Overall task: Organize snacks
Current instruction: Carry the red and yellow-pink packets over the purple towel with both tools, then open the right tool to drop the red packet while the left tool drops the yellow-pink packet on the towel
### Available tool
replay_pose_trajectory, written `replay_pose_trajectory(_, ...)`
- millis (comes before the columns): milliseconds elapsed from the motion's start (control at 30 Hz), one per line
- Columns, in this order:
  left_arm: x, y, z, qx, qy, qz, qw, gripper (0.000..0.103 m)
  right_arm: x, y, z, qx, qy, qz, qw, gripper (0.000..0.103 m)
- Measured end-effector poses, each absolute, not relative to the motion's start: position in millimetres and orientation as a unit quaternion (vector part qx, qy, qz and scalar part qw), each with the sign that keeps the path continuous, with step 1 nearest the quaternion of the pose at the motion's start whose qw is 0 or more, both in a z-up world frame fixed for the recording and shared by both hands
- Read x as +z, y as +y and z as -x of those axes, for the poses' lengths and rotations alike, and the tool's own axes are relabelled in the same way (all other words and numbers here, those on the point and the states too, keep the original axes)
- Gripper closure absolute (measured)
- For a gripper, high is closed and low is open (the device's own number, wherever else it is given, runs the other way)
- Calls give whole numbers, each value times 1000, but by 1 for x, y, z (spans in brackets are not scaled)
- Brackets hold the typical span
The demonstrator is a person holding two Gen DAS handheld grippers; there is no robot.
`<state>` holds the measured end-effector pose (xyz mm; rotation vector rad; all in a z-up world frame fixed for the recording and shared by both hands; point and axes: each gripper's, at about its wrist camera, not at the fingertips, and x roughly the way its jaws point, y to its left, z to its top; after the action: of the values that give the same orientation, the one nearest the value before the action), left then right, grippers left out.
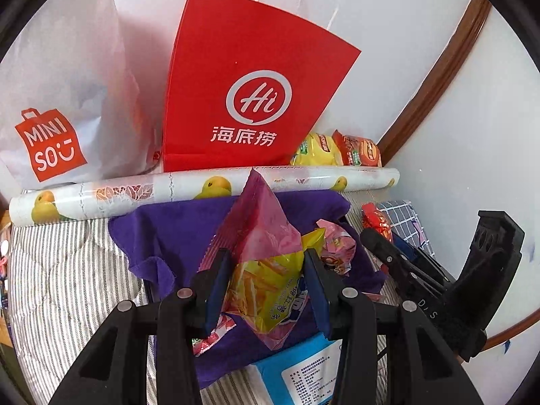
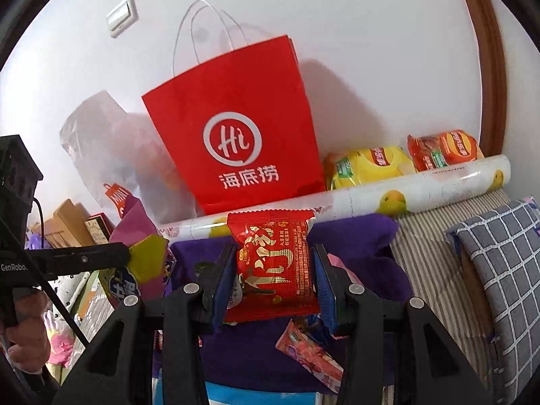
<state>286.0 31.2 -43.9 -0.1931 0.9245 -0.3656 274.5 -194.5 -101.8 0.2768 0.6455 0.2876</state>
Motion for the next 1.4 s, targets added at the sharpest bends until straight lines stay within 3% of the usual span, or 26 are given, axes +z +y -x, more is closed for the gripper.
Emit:
replay_pose_trajectory(1200, -58, 33, -293, -153, 465, 92, 867, 61, -131, -180, -287, 143, 380, -109, 907, 59)
replay_pose_trajectory(1400, -59, 31, -292, -154, 467, 89, 866, 61, -134, -178, -289, 145, 388, -103, 905, 65)
